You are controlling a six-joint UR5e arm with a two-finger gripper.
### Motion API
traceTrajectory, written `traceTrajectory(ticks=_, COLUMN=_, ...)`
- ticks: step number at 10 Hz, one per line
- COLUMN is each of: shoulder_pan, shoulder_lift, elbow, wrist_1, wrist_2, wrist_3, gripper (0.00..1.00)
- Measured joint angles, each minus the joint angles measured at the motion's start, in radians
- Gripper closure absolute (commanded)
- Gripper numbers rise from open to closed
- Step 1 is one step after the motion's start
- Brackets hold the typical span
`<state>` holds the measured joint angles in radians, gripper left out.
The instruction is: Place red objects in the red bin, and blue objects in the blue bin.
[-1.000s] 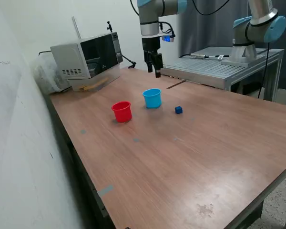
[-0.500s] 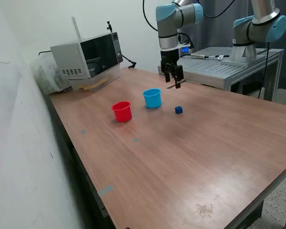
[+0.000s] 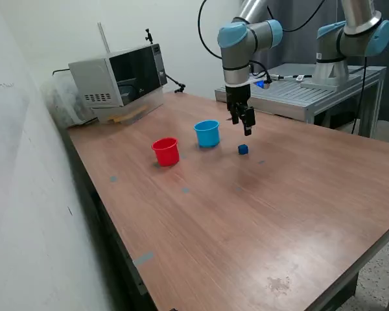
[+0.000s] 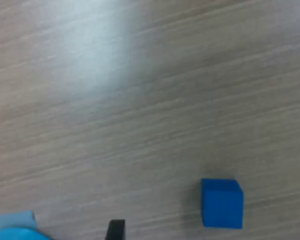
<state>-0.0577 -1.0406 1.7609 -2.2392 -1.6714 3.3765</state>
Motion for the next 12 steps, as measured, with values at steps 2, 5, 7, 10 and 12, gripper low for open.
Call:
traceTrajectory(ticks=2, shoulder_pan=0.003, shoulder_lift=0.022, elbow=-0.004, wrist_1=-0.01, wrist_2=-0.013, wrist_3=0.034, gripper=0.0)
traceTrajectory(ticks=5, shoulder_pan=0.005, shoulder_lift=0.047, elbow=-0.01, wrist_1=-0.016, wrist_2=-0.018, wrist_3=0.03, gripper=0.0)
traceTrajectory(ticks=7, shoulder_pan=0.009, shoulder_lift=0.058, elbow=-0.012, wrist_1=-0.017, wrist_2=-0.019, wrist_3=0.005, gripper=0.0)
traceTrajectory(ticks=10, shoulder_pan=0.022, shoulder_lift=0.07, elbow=-0.012, wrist_1=-0.02, wrist_2=-0.016, wrist_3=-0.013, gripper=0.0)
traceTrajectory(ticks=12, shoulder_pan=0.034, shoulder_lift=0.072, elbow=-0.01, wrist_1=-0.022, wrist_2=-0.014, wrist_3=-0.017, gripper=0.0)
